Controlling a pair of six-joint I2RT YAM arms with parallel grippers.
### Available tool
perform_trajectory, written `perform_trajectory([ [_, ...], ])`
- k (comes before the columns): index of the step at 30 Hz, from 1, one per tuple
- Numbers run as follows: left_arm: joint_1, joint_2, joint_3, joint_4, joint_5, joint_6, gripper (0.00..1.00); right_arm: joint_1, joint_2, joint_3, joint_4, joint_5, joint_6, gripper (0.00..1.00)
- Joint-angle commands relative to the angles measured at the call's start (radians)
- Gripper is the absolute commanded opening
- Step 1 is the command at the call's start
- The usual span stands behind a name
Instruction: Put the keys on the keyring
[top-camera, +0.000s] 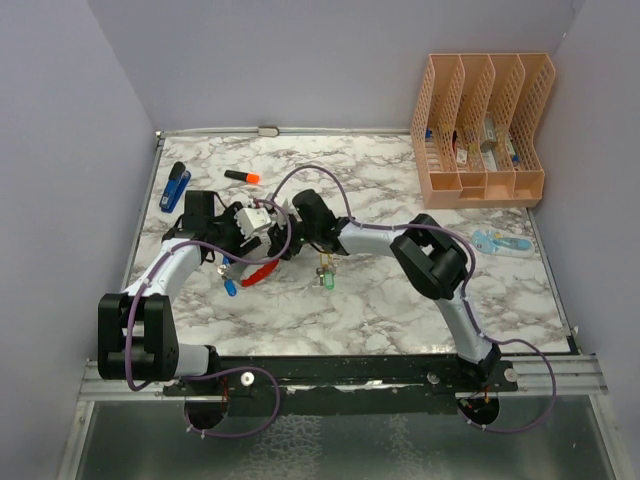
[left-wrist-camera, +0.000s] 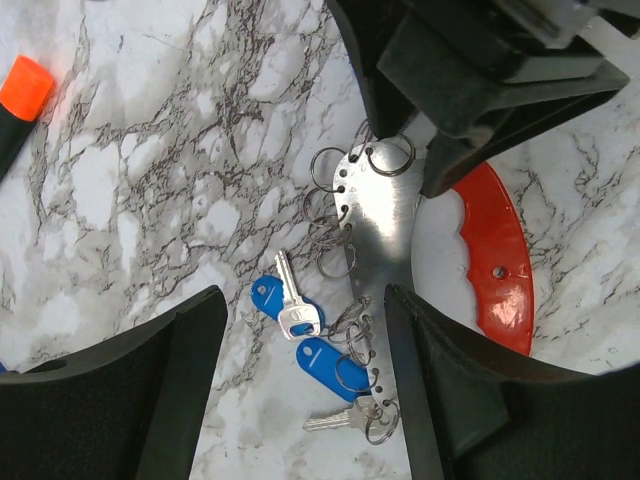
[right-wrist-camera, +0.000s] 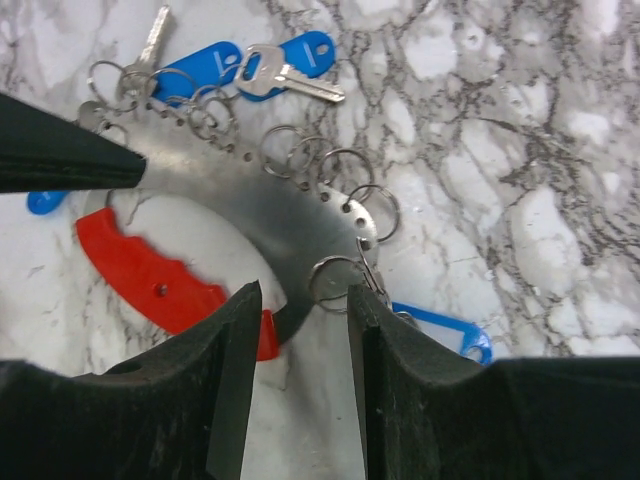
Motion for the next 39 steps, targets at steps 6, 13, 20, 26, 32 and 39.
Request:
perform_trajectory([
  [6, 0.008, -0.013, 0.035, -0.005, 0.054, -0.028, 0.68, -0.003, 0.087, 0.113, -0.027, 0.117, -0.030, 0.40],
  [13, 0.009, -0.013, 0.040, -0.007, 0.056, -0.035, 0.68, -0.003, 0.112, 0.138, -0.059, 0.117, -0.034, 0.33],
  [20, 0.008, -0.011, 0.039, 0.000, 0.062, -0.042, 0.68, -0.005, 0.028, 0.058, -0.005, 0.199, -0.013, 0.39],
  [26, 0.009, -0.009, 0.037, 0.010, 0.072, -0.052, 0.68, -0.002, -0.020, 0.042, -0.021, 0.193, -0.024, 0.39],
  [32, 0.009, -0.010, 0.035, 0.008, 0.076, -0.053, 0.68, 0.005, -0.016, 0.033, -0.031, 0.187, -0.035, 0.37],
  [39, 0.009, -0.007, 0.032, 0.013, 0.078, -0.057, 0.68, 0.014, 0.021, 0.058, -0.052, 0.185, -0.045, 0.35],
])
